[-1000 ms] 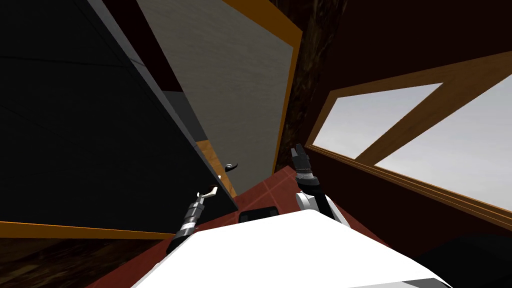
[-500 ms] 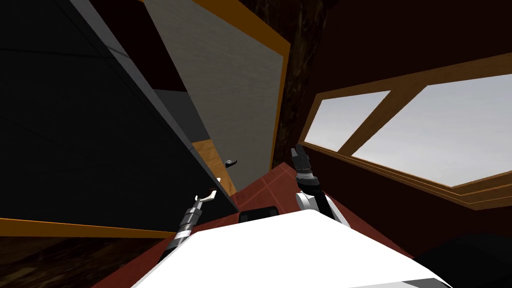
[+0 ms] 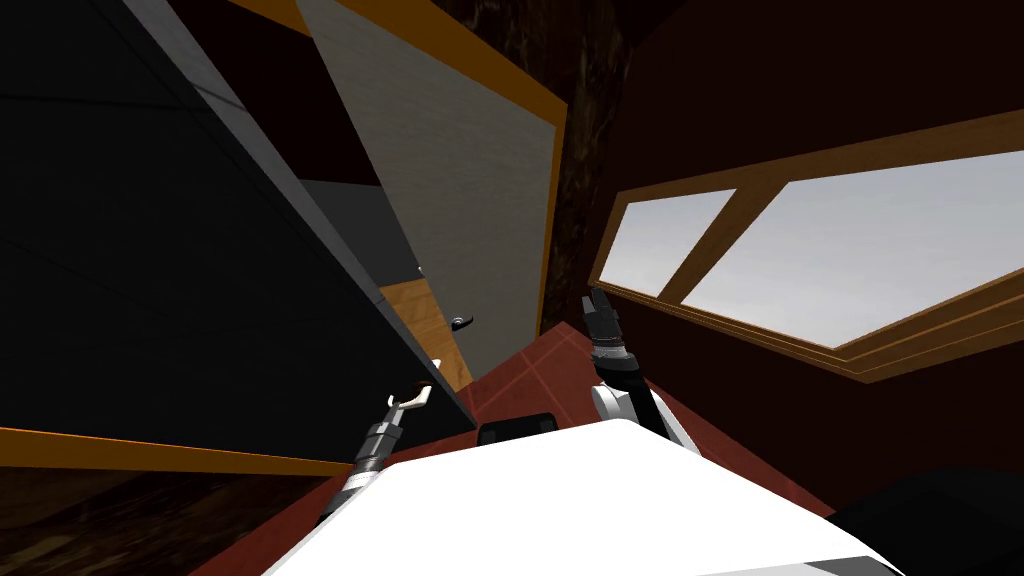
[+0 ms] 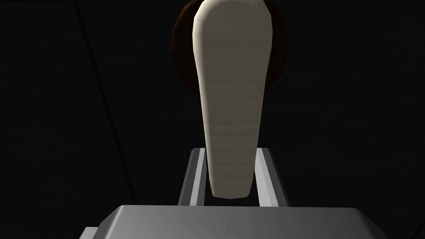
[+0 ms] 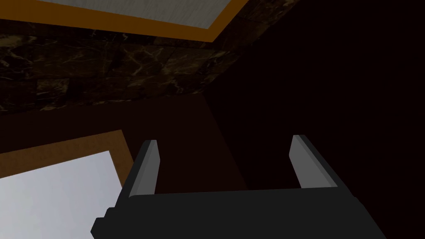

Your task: Pull the door open

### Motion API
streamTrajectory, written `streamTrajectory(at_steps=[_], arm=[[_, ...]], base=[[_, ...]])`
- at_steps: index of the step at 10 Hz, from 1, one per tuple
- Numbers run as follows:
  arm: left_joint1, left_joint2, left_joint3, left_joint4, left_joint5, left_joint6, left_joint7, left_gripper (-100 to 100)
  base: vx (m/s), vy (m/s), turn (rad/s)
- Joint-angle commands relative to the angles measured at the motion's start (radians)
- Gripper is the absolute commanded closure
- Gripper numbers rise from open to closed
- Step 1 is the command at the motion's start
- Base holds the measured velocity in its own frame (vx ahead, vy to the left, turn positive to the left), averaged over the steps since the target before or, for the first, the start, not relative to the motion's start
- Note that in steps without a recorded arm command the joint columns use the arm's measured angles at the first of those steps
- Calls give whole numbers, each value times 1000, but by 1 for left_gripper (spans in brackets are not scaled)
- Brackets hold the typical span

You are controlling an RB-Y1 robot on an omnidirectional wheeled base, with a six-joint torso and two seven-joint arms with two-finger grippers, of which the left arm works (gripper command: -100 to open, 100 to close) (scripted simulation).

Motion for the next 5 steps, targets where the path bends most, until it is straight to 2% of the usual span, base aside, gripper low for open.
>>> streamTrajectory(at_steps=[1,2,5], arm=[[0,0,0,0,0,0,0,100],[2,5,-6,13,-4,-20,7,100],[4,11,-15,26,-11,-46,16,100]], base=[[-41,24,-20],[-106,36,-167],[-188,26,-122]])
